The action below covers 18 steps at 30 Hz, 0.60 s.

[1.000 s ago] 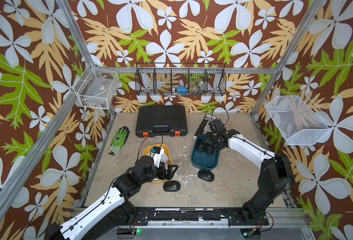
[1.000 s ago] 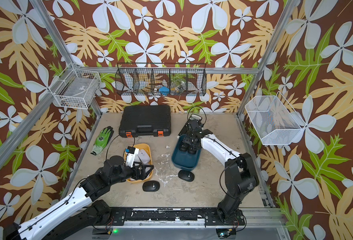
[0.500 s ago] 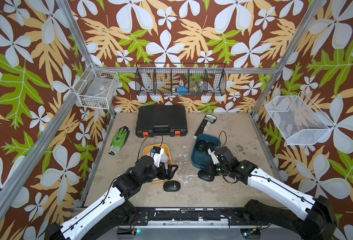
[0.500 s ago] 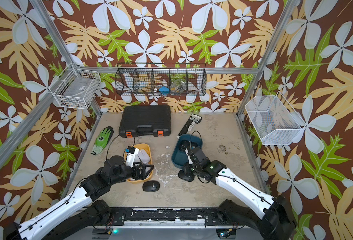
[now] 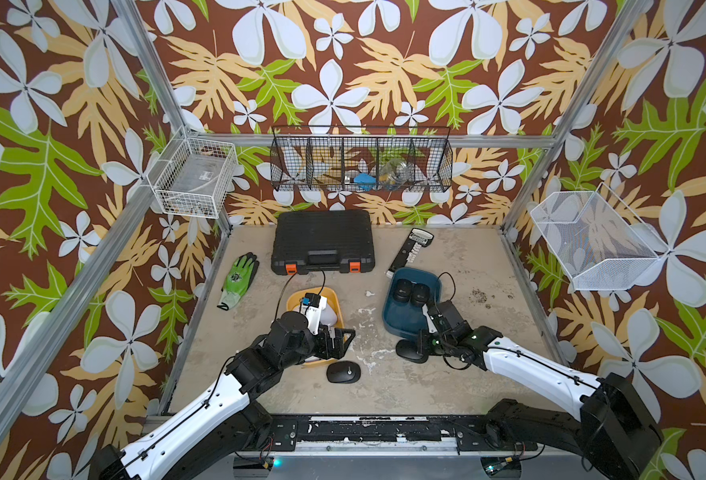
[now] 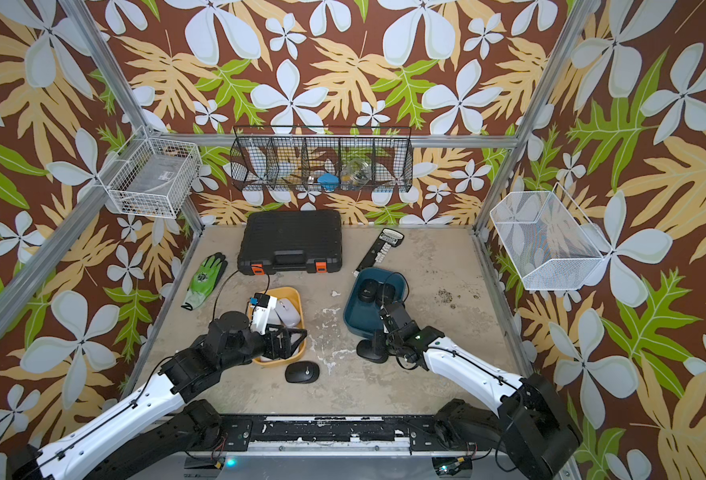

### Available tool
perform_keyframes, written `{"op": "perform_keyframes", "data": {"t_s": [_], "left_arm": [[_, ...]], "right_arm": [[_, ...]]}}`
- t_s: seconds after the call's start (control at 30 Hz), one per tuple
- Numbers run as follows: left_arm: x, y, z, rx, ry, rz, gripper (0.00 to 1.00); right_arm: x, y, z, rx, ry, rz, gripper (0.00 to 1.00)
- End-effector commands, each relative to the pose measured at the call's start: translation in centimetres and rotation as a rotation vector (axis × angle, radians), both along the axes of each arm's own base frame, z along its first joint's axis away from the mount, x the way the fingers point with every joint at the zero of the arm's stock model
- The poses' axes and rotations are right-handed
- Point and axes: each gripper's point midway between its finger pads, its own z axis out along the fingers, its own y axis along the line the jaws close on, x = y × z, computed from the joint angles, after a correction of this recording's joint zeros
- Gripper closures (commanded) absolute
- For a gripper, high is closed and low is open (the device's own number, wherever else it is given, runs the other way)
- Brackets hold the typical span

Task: Place the mice by color into the storage box
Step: Move the storage box to the center of the board, then adjust the mouse at the center of the board.

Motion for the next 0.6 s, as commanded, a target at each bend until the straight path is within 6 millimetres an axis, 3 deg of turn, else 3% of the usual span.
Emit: {"op": "perform_keyframes", "data": {"t_s": [0.0,0.17,0.27,0.37,0.57], "left_arm": [[0.2,0.4,-0.3,0.014,0.003,0.02,0.0],[0.2,0.3,-0.6,0.024,0.009,0.015,0.0],[0.3,0.2,-0.6,0.027,0.007,0.014,0.0],[0.4,0.2,-0.7,0.031,0.01,0.012,0.0],[0.1,0.2,-1.5,0.025,0.022,0.013,0.0]], "right_arm": [[1.4,-1.0,0.2,0.002,-0.023,-0.044,0.89],[3.3,-3.0,0.7,-0.024,-0.042,-0.099,0.89],[3.9,-2.5,1.2,0.001,-0.056,-0.068,0.88],[3.1,-2.2,1.1,0.003,-0.042,-0.02,0.86],[-0.5,-3.8,-0.2,0.005,-0.041,-0.017,0.81]]}}
